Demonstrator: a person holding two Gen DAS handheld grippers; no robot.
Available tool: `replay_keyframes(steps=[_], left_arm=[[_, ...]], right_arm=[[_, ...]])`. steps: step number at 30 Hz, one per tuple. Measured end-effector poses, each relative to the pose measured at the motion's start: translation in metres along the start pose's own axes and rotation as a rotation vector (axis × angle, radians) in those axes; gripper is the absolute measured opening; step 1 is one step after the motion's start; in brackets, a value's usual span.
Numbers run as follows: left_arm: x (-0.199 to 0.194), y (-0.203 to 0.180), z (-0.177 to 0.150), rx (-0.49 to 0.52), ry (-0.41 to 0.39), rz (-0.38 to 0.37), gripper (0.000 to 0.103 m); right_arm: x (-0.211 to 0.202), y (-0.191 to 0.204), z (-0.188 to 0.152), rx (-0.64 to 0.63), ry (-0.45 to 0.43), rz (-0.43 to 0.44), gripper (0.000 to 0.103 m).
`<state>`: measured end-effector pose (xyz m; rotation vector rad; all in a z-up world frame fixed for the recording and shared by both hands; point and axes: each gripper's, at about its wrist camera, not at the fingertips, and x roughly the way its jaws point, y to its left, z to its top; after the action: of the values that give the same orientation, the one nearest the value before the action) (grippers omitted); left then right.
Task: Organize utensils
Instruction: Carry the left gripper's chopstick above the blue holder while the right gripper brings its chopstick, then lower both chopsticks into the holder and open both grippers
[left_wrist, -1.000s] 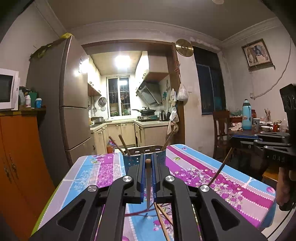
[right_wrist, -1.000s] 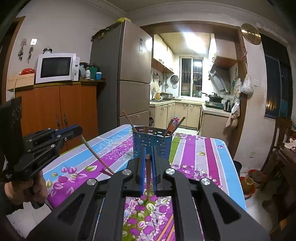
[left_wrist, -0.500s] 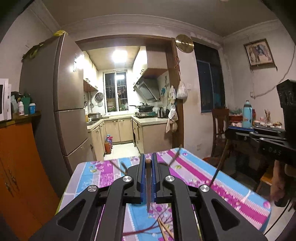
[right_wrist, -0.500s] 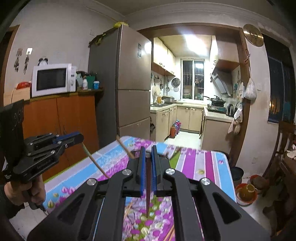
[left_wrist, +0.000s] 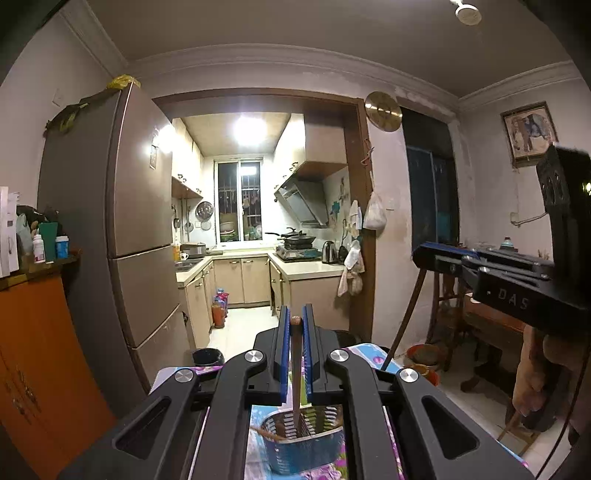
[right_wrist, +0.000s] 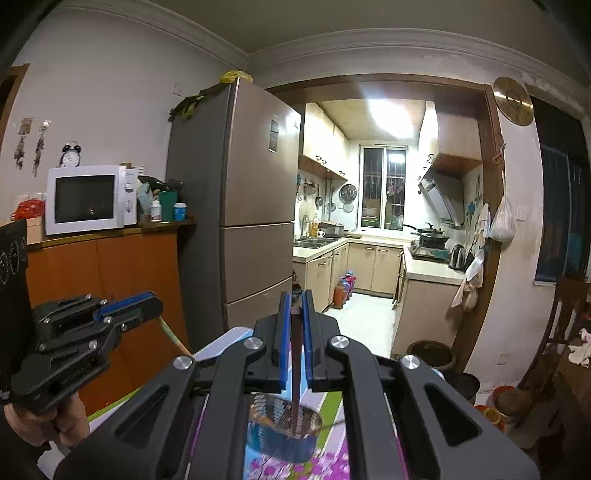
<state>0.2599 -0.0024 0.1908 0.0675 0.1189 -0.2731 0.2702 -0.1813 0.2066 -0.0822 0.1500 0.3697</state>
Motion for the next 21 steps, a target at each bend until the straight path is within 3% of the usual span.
replay_keyframes(steps=[9,21], left_arm=[[0.072,0.004,-0.01,-0.001,0.111,0.022,0.008],[0.112,0.018,-0.037,-0.019,0.184,0.033,0.008]], right_arm=[[0.061,-0.018,-0.016,0.043,0.075,-0.013,0.005],[0.1,-0.02,-0.046,0.066,0.157,-0.003,0.005]])
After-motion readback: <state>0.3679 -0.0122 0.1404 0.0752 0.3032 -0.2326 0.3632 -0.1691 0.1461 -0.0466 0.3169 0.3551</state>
